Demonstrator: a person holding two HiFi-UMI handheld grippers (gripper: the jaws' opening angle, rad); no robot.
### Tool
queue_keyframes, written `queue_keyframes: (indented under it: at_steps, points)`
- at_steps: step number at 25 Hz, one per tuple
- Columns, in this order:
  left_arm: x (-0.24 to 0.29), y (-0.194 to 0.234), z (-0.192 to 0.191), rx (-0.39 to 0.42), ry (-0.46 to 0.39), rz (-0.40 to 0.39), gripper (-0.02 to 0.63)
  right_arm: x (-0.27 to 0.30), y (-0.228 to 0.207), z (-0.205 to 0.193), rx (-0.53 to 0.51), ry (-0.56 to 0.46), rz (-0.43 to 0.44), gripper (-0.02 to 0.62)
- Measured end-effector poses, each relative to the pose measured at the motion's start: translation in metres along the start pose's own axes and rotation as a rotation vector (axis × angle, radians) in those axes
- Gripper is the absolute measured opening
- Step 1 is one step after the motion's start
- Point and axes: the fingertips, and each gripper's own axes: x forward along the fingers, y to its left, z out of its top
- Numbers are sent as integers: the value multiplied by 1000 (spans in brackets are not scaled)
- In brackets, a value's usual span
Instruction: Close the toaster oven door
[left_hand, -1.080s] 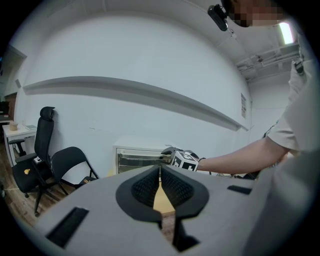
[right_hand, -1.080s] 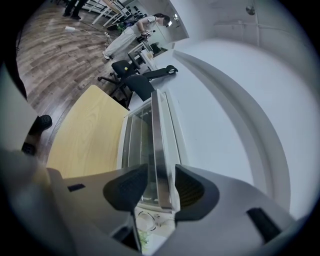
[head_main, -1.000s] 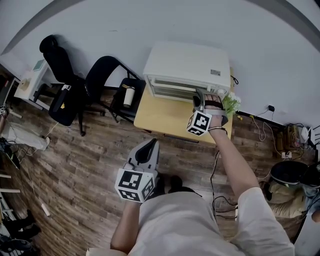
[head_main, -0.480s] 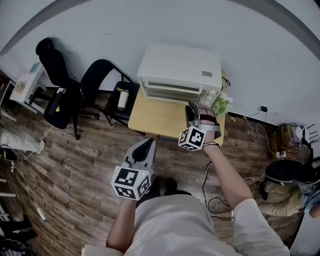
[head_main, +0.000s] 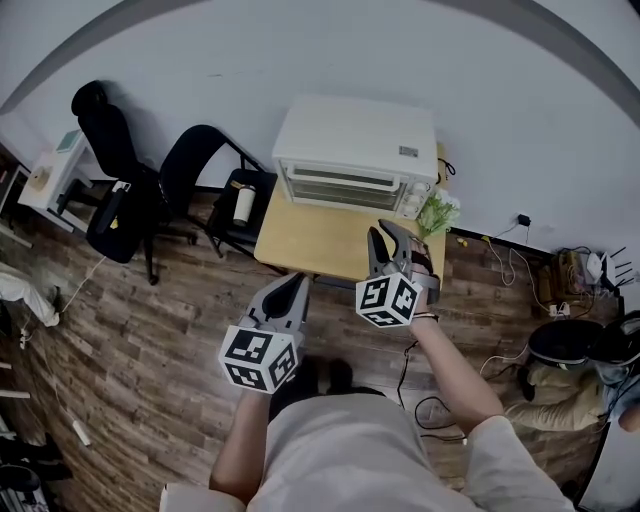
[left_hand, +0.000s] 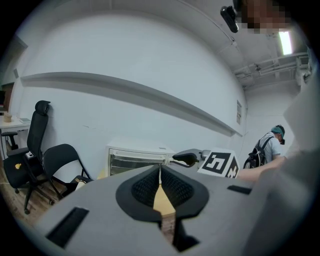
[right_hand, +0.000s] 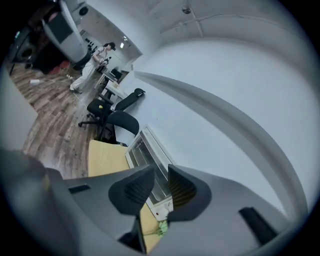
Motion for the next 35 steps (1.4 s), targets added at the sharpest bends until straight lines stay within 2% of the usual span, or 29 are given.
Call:
queue_keyframes:
  at_steps: [14,22,35]
  points:
    - [3,-16,14,20,-19,-37,14,-69,-4,41,442,-150,129,31]
    - [2,-24,15,16,-25,-51,14,-100,-6,58,552,-224,177,12]
    - [-1,-35,17,17,-37,-68,14,-130,6,68,645,-300,231,-3]
